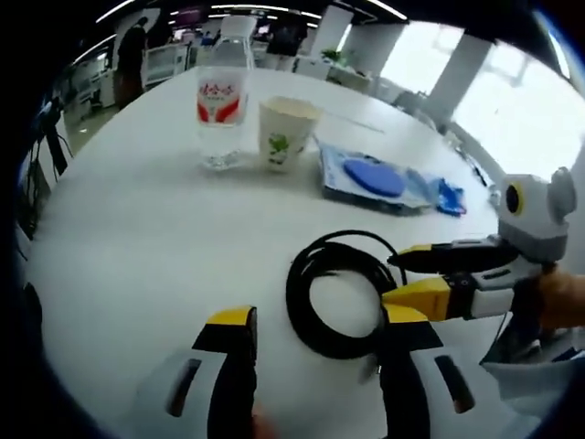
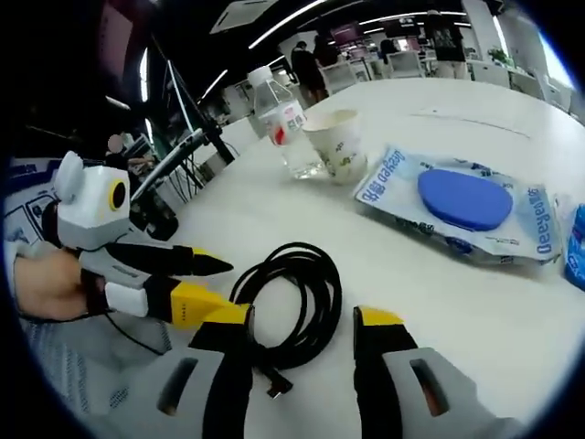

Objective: Arrange the tabletop items into an orderly group along one side of the table until the central work area is clear of visible clutter.

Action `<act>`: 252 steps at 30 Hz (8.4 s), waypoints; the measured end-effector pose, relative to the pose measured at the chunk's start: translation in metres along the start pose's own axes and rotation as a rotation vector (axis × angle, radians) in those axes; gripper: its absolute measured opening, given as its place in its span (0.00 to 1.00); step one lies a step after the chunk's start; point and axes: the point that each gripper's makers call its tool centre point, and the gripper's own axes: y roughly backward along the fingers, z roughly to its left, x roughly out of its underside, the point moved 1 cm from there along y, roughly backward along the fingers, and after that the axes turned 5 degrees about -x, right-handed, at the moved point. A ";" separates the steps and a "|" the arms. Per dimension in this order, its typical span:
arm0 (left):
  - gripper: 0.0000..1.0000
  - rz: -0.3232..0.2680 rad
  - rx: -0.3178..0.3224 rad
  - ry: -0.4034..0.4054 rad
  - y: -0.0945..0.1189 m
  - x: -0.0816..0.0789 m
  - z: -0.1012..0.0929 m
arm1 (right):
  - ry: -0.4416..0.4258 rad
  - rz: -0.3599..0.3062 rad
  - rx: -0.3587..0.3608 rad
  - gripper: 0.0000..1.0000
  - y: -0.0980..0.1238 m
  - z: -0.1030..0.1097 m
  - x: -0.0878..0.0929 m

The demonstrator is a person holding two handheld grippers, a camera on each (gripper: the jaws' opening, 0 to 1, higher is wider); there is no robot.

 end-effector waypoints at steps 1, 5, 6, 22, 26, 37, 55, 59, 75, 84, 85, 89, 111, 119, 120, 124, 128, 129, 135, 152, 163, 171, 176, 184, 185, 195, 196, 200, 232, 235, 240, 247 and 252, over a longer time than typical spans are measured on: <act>0.45 0.007 0.002 0.004 -0.001 0.001 0.000 | -0.001 0.002 0.002 0.39 0.000 0.000 0.000; 0.40 0.029 0.006 0.023 -0.007 0.007 -0.001 | -0.010 -0.005 -0.002 0.34 -0.002 0.000 -0.001; 0.38 0.033 0.007 0.028 -0.009 0.008 0.000 | -0.009 -0.004 -0.006 0.34 -0.003 0.001 -0.001; 0.00 0.078 -0.007 0.166 0.001 0.013 -0.002 | -0.104 -0.004 0.028 0.00 0.001 -0.004 -0.002; 0.00 0.067 0.009 0.164 0.004 0.002 -0.002 | -0.109 -0.005 0.029 0.00 0.002 -0.004 -0.007; 0.00 0.036 0.027 0.152 0.021 -0.017 -0.010 | -0.157 -0.037 0.013 0.00 0.018 0.006 -0.024; 0.00 -0.006 0.070 0.106 0.036 -0.049 -0.036 | -0.171 -0.109 0.037 0.00 0.053 0.001 -0.045; 0.00 -0.005 0.079 0.085 0.037 -0.053 -0.046 | -0.185 -0.121 0.046 0.00 0.061 -0.001 -0.045; 0.00 0.063 0.217 -0.007 0.010 -0.063 -0.123 | -0.271 -0.202 0.142 0.00 0.128 -0.051 -0.039; 0.00 0.112 0.300 -0.107 -0.011 -0.070 -0.179 | -0.335 -0.258 0.219 0.00 0.176 -0.086 -0.027; 0.00 0.117 0.306 -0.117 -0.013 -0.071 -0.183 | -0.340 -0.263 0.227 0.00 0.179 -0.089 -0.026; 0.00 0.135 0.333 -0.164 -0.022 -0.072 -0.207 | -0.382 -0.291 0.263 0.00 0.199 -0.103 -0.017; 0.00 0.204 0.414 -0.231 -0.047 -0.049 -0.266 | -0.491 -0.330 0.346 0.00 0.243 -0.136 0.022; 0.00 0.229 0.411 -0.224 -0.059 -0.041 -0.272 | -0.514 -0.312 0.348 0.00 0.241 -0.149 0.033; 0.00 0.233 0.411 -0.222 -0.061 -0.039 -0.273 | -0.519 -0.307 0.347 0.00 0.240 -0.152 0.035; 0.00 0.251 0.401 -0.223 -0.069 -0.034 -0.275 | -0.535 -0.292 0.343 0.00 0.236 -0.160 0.042; 0.00 0.266 0.391 -0.230 -0.076 -0.030 -0.276 | -0.553 -0.282 0.338 0.00 0.233 -0.168 0.047; 0.00 0.270 0.388 -0.234 -0.077 -0.029 -0.276 | -0.556 -0.278 0.337 0.00 0.232 -0.170 0.048; 0.00 0.288 0.360 -0.268 -0.090 -0.026 -0.276 | -0.568 -0.260 0.339 0.00 0.223 -0.182 0.055; 0.00 0.313 0.339 -0.261 -0.110 -0.018 -0.277 | -0.567 -0.246 0.339 0.00 0.215 -0.200 0.065; 0.00 0.323 0.315 -0.269 -0.119 -0.012 -0.273 | -0.525 -0.241 0.341 0.00 0.212 -0.201 0.068; 0.00 0.310 0.301 -0.258 -0.123 -0.011 -0.270 | -0.476 -0.273 0.323 0.00 0.211 -0.201 0.069; 0.00 0.310 0.296 -0.252 -0.121 -0.011 -0.270 | -0.461 -0.271 0.315 0.00 0.210 -0.201 0.068; 0.00 0.303 0.288 -0.239 -0.121 -0.010 -0.270 | -0.467 -0.269 0.308 0.00 0.210 -0.201 0.068; 0.00 0.300 0.289 -0.242 -0.121 -0.010 -0.270 | -0.464 -0.265 0.310 0.00 0.210 -0.201 0.067; 0.43 0.226 0.340 -0.218 -0.112 -0.023 -0.273 | -0.209 -0.331 0.283 0.42 0.221 -0.188 0.038; 0.50 0.218 0.355 -0.216 -0.107 -0.025 -0.275 | -0.176 -0.332 0.284 0.46 0.223 -0.186 0.035; 0.64 0.158 0.394 -0.270 -0.090 -0.034 -0.276 | -0.078 -0.345 0.299 0.59 0.236 -0.179 0.026; 0.86 -0.066 0.306 -0.254 0.010 -0.077 -0.155 | -0.070 -0.306 0.309 0.77 0.246 -0.148 0.017; 0.87 -0.073 0.292 -0.255 0.018 -0.079 -0.135 | -0.081 -0.307 0.306 0.76 0.249 -0.144 0.020; 0.87 -0.088 0.260 -0.213 0.033 -0.080 -0.094 | -0.091 -0.310 0.302 0.77 0.253 -0.135 0.027; 0.87 -0.094 0.223 -0.185 0.058 -0.068 -0.056 | -0.097 -0.289 0.302 0.77 0.258 -0.120 0.042; 0.87 -0.126 0.190 -0.187 0.074 -0.064 -0.033 | -0.152 -0.318 0.316 0.78 0.267 -0.115 0.047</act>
